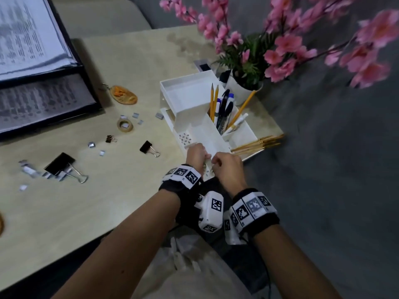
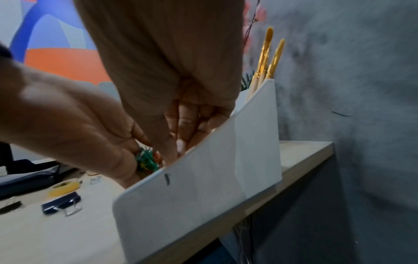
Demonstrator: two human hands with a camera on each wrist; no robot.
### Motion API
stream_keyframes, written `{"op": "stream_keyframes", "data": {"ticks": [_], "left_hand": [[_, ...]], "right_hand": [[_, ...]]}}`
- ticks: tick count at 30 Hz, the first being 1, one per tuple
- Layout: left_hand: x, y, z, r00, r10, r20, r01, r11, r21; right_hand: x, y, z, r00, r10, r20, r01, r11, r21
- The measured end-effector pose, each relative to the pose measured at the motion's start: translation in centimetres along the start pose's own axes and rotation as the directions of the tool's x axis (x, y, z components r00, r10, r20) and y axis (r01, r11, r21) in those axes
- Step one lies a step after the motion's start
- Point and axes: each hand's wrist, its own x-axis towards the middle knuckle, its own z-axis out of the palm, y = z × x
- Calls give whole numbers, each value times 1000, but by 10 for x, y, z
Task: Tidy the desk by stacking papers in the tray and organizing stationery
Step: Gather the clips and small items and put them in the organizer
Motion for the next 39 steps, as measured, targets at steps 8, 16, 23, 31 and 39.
{"op": "stream_keyframes", "data": {"ticks": [8, 16, 23, 31, 39], "left_hand": [[-6, -8, 0, 998, 54, 38, -62, 962, 266], [-19, 31, -50, 997, 79, 2, -79, 997, 1], [-14, 76, -155, 993, 2, -115, -45, 927, -373], [-12, 96, -224, 969, -26, -247, -98, 873, -477], [-1, 108, -238, 968, -61, -243, -61, 884, -464]], "right_hand": [[10, 12, -3, 1000, 13, -21, -12, 999, 39], [19, -40, -10, 981, 27, -194, 24, 967, 255], [67, -135, 42, 965, -254, 65, 243, 960, 139], [121, -152, 71, 954, -232, 190, 282, 909, -306], [131, -162, 88, 968, -205, 146, 202, 979, 31]]}}
